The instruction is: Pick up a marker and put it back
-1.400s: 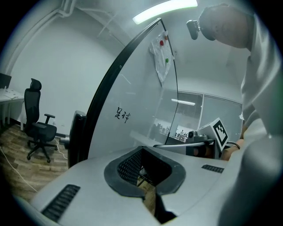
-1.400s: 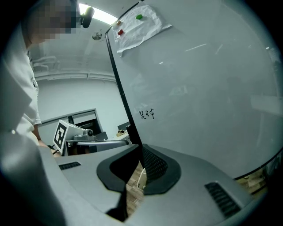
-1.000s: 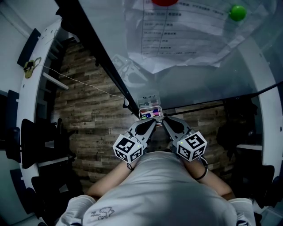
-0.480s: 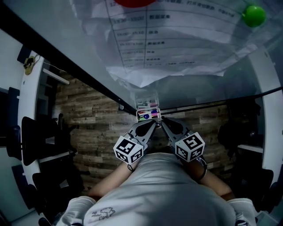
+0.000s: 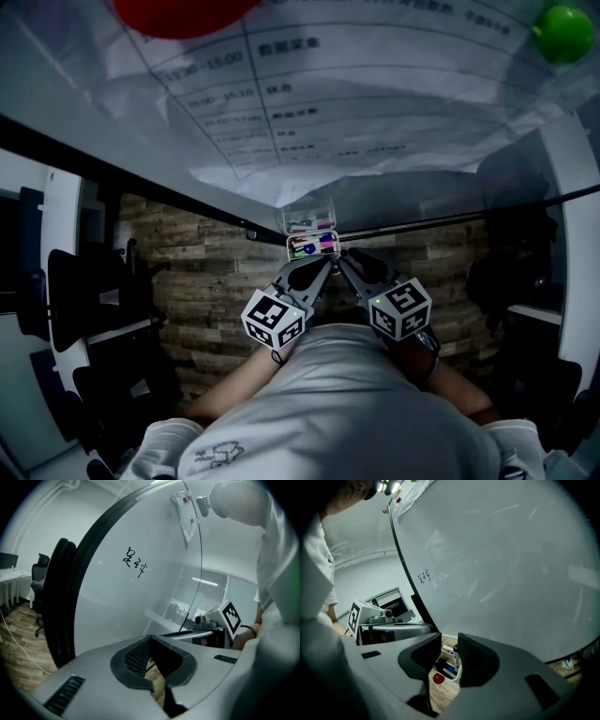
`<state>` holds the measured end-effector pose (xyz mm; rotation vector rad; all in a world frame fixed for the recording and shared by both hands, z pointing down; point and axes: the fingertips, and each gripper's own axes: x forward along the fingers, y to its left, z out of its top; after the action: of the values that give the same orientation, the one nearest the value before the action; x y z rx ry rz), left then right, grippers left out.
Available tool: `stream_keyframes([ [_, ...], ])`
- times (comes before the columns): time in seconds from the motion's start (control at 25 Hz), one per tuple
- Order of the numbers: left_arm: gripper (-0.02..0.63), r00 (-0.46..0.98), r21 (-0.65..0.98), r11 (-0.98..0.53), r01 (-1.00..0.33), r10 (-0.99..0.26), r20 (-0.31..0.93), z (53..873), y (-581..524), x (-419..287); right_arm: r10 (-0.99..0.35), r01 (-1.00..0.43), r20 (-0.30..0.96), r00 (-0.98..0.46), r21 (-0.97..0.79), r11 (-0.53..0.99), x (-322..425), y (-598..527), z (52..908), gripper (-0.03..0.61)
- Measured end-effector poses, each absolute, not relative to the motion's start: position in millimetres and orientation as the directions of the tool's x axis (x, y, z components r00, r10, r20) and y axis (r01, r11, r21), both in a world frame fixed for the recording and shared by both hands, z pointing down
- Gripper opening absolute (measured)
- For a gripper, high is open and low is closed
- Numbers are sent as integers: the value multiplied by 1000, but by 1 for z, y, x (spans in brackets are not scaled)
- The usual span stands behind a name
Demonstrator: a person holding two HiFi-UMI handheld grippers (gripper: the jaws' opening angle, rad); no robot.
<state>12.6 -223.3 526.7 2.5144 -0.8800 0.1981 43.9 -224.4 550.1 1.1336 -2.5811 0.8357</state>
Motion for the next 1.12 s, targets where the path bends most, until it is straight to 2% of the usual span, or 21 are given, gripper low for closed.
stream_keyframes([
  [1.12, 6, 756, 387, -650, -654, -571, 320, 538, -226, 2, -550, -723, 470, -690, -463, 512, 36, -232, 583, 110],
])
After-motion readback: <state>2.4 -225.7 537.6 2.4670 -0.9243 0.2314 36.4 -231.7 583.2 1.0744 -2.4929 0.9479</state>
